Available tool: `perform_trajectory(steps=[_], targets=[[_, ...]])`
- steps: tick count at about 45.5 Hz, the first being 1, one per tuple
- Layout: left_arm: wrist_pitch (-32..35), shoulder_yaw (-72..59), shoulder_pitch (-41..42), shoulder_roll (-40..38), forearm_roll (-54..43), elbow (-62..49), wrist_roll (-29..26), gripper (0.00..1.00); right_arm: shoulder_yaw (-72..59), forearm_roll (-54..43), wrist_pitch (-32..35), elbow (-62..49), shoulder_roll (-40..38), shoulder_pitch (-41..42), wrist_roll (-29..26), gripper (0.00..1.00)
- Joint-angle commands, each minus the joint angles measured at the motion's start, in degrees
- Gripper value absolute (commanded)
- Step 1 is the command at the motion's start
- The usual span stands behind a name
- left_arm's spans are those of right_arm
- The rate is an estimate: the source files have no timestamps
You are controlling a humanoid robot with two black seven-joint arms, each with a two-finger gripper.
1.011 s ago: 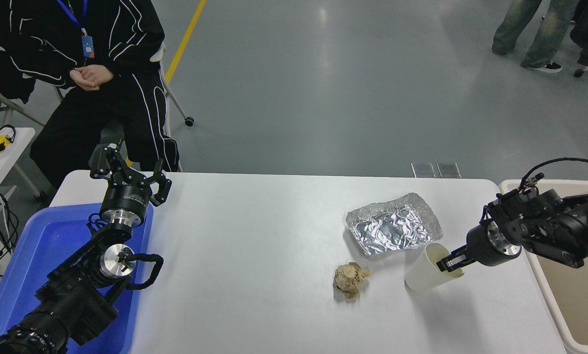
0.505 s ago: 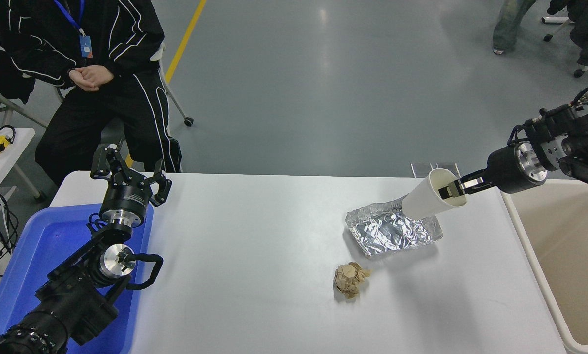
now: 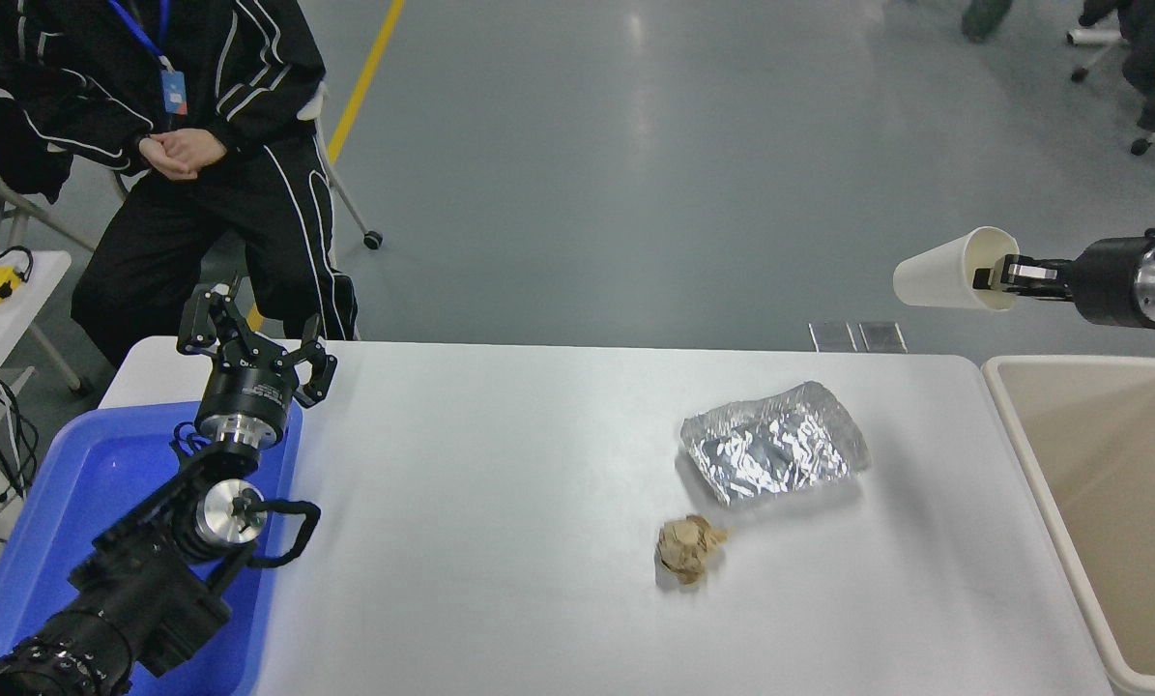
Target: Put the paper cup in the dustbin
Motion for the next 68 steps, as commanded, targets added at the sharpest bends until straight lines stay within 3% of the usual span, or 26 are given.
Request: perform_trajectory(steps=[1, 10, 15, 17, 37, 54, 67, 68], targets=[[0.0, 0.0, 0.0, 0.0, 0.0, 0.0, 0.0, 1.00, 8.6, 7.3, -0.8, -6.9, -0.9, -8.3, -16.5, 0.00], [0.0, 0.0, 0.0, 0.0, 0.0, 0.0, 0.0, 1.00, 14.4, 7.3, -2.7, -9.5, -2.4, -12.8, -25.2, 0.00], [0.0, 0.0, 0.0, 0.0, 0.0, 0.0, 0.0, 1.00, 19.4, 7.3, -2.9, -11.4, -2.4, -16.2, -34.0, 0.00], [0.0, 0.0, 0.0, 0.0, 0.0, 0.0, 0.0, 1.00, 19.8, 7.3, -3.0, -11.4, -2.5, -16.7, -35.1, 0.00], [0.0, 0.0, 0.0, 0.0, 0.0, 0.0, 0.0, 1.00, 19.9, 6.5, -10.2, -11.9, -1.1, -25.7, -40.7, 0.00], [0.0, 0.0, 0.0, 0.0, 0.0, 0.0, 0.0, 1.00, 20.0, 7.4, -12.4, -11.5, 8.1, -28.1, -40.9, 0.00], [0.0, 0.0, 0.0, 0.0, 0.0, 0.0, 0.0, 1.00, 20.1, 7.5, -12.6, -11.5, 8.3, -28.6, -40.7, 0.00], [0.0, 0.0, 0.0, 0.0, 0.0, 0.0, 0.0, 1.00, 20.1, 7.5, -12.8, -11.5, 8.3, -28.6, -40.7, 0.06]])
